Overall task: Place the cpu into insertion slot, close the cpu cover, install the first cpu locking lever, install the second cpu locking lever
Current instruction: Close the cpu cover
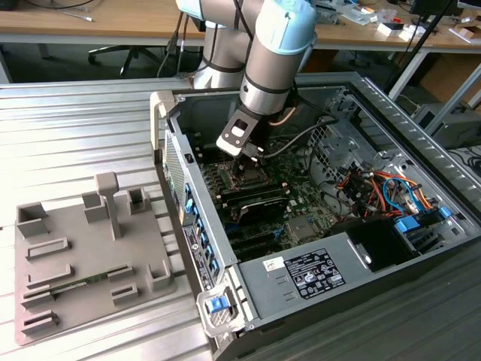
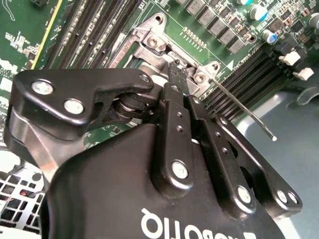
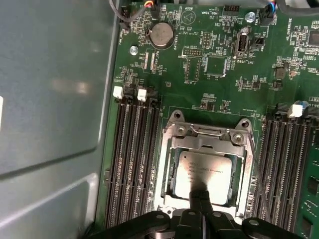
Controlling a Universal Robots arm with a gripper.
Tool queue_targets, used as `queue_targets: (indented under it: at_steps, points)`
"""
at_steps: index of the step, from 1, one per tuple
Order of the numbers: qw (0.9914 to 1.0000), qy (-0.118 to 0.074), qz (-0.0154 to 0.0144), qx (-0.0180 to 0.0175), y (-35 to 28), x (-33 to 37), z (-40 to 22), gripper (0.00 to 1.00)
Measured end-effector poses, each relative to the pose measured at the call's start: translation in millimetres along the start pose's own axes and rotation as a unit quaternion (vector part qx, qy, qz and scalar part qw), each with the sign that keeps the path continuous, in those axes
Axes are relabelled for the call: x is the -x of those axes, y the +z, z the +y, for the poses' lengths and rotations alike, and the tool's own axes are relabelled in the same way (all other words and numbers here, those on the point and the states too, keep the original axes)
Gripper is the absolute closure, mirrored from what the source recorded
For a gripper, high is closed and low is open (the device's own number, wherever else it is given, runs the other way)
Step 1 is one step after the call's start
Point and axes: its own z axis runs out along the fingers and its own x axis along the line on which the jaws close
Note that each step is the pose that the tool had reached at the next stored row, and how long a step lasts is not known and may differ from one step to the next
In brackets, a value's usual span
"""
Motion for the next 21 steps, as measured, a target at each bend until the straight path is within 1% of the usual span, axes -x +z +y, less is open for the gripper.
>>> queue_targets:
  at_steps: [3,6,8,9,10,11,12,14,16,17,18,19,21]
  points:
    - [1.00000,0.000,-0.0001,0.0000,0.8,0.0,0.0,0.89]
    - [1.00000,0.000,-0.0001,0.0000,-4.2,-0.1,0.4,0.89]
    - [1.00000,0.000,0.0001,0.0000,-5.7,0.2,3.0,0.89]
    - [1.00000,0.000,0.0000,-0.0004,-5.9,0.9,7.8,0.89]
    - [1.00000,0.000,0.0001,-0.0009,-6.0,1.9,14.9,0.89]
    - [1.00000,0.000,0.0000,-0.0011,-6.4,2.4,19.0,0.89]
    - [1.00000,0.000,0.0000,-0.0012,-7.6,2.7,20.8,0.89]
    - [1.00000,0.000,0.0001,-0.0011,-15.0,2.8,23.2,0.89]
    - [1.00000,0.000,0.0002,-0.0011,-24.9,2.7,23.9,0.89]
    - [1.00000,0.000,0.0002,-0.0012,-31.6,2.6,24.2,0.89]
    - [1.00000,0.000,0.0002,-0.0011,-35.1,2.5,24.4,0.89]
    - [1.00000,0.000,0.0003,-0.0012,-37.2,2.5,24.6,0.89]
    - [1.00000,0.000,0.0004,-0.0012,-37.7,2.5,24.6,0.89]
